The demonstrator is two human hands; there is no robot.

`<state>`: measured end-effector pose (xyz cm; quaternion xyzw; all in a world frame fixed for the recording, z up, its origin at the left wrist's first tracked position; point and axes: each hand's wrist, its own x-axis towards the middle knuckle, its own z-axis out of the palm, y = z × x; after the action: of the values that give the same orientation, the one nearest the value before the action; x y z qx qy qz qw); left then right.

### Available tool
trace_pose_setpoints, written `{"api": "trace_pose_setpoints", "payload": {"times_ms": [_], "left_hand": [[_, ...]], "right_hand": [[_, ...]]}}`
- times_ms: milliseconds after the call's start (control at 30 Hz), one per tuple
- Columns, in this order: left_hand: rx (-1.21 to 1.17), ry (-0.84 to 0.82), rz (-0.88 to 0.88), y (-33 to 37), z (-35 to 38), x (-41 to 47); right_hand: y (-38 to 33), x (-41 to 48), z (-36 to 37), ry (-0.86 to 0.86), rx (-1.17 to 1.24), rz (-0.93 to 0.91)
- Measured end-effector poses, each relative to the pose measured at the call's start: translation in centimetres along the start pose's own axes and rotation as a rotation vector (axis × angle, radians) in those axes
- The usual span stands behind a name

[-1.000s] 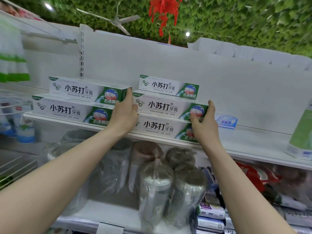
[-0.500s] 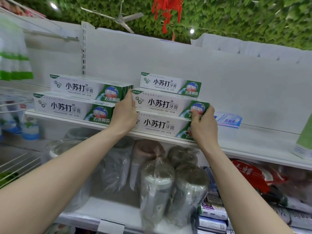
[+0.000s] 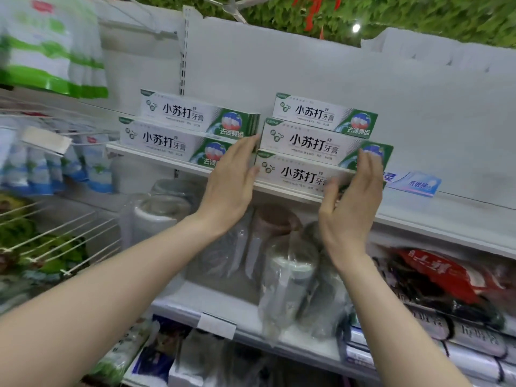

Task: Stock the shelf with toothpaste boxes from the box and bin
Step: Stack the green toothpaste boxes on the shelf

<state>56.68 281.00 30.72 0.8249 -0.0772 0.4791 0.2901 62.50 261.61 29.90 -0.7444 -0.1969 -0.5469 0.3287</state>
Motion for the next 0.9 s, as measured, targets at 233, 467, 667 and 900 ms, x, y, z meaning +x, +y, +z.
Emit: {"api": "trace_pose_setpoints", "payload": {"times_ms": [233, 467, 667, 900], "left_hand": [[0.054, -0.091, 0.148, -6.4, -5.9, -6.9], [0.084, -0.288, 0.008, -16.8, -12.0, -17.6], [0.094, -0.399, -0.189, -24.8, -14.9, -28.0], [0.154, -0.474, -0.551, -32.1, -15.6, -41.5]], "right_hand": [[-7.8, -10.1, 3.2, -0.119, 0.055, -0.007], [-16.0, -24.4, 7.1, -0.404, 0.092, 0.094], [-20.3, -36.3, 9.3, -0.675, 0.09, 0.17], [-21.9, -48.6, 12.2, -0.99, 0.135, 0.204]]}}
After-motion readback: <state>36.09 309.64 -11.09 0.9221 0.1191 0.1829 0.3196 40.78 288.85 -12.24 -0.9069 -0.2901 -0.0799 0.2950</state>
